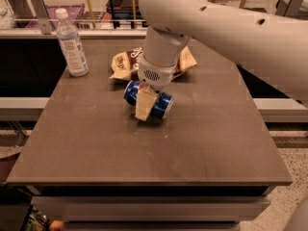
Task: Knock pepsi can over
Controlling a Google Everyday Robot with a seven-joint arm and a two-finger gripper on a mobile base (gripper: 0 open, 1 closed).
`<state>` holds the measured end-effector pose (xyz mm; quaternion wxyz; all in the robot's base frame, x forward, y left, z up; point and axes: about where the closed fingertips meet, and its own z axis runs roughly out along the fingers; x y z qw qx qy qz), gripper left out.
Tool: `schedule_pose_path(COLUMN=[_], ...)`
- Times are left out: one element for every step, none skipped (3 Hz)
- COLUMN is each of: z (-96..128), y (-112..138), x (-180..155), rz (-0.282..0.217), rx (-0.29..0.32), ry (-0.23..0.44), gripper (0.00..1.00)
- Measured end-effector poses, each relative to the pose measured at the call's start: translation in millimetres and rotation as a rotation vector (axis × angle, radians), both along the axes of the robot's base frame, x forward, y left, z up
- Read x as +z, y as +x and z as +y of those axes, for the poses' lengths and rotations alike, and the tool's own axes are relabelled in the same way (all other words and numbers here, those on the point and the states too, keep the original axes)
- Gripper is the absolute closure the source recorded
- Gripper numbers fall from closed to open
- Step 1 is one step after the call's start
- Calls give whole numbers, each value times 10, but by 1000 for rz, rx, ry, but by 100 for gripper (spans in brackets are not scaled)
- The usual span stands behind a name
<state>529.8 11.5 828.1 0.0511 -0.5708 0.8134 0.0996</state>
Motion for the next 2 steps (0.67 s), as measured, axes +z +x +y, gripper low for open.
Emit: schedule_pose_path(z=[-32, -34], y=[50, 52], x=[-80, -67], rz=[15, 16], rx=[20, 23], ry=[-73, -79], gripper=[100, 100])
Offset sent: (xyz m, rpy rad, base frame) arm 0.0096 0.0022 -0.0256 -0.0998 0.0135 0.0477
